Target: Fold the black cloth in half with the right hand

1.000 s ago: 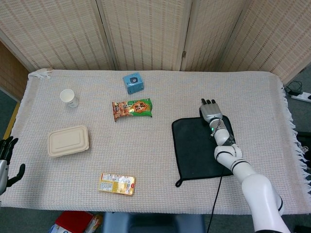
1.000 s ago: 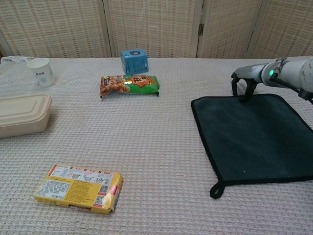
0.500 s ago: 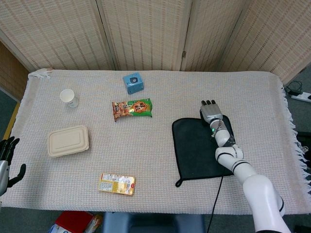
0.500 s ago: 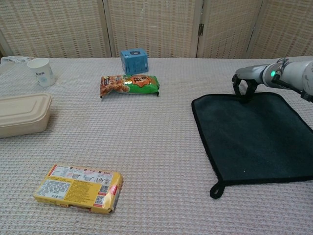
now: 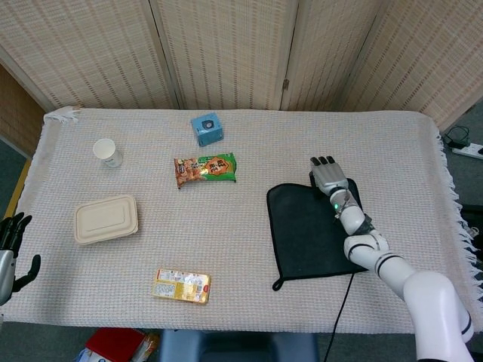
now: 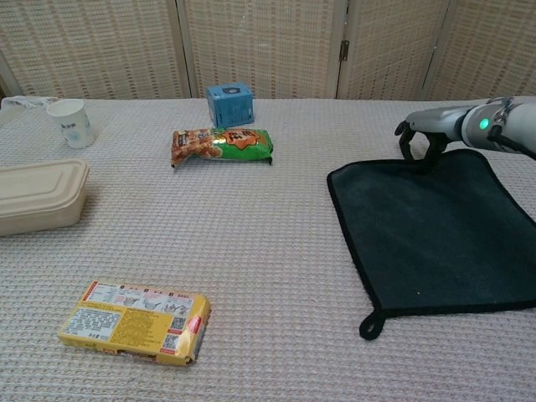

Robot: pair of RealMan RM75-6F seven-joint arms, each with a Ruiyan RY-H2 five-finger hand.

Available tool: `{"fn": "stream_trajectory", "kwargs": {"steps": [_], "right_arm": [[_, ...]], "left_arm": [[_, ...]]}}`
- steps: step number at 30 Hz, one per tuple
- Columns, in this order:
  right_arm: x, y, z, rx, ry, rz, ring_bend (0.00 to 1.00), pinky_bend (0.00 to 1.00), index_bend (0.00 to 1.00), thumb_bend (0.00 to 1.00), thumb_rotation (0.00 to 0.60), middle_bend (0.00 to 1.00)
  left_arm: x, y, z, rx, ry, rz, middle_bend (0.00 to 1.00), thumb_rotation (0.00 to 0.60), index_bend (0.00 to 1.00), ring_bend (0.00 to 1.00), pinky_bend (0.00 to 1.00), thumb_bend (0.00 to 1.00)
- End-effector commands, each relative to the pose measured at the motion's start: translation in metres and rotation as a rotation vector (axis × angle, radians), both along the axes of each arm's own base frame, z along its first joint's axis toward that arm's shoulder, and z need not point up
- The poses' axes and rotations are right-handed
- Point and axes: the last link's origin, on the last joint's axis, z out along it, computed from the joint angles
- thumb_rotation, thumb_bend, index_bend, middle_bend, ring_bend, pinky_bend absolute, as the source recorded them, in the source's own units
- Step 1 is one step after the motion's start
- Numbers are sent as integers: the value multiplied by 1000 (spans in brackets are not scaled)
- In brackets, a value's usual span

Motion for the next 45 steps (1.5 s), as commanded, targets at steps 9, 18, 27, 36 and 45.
{"fn": "stream_trajectory", "kwargs": {"steps": [9,18,27,36,45], "right_arm": [[-32,97,42,43,60,132,25,0,625,450,600,99],[-45,148,49,67,69,179,29,0,631,449,600,105],[-48,189,26,94,69,245,29,0,637,449,600,111],[-42,212,18,116,114,264,26,0,640,450,600,113],[-37,229,26,114,128,274,28,0,642,450,600,114]], "left_arm": [[4,-2,-7,-20,13,-11,77,600,0,0,0,541],[7,-4,-12,-30,21,-25,77,600,0,0,0,542],[10,-7,-10,-24,12,-36,76,600,0,0,0,541],[12,-12,-4,-12,-5,-52,76,600,0,0,0,541],[13,-14,-5,-12,-4,-57,77,600,0,0,0,541]]}}
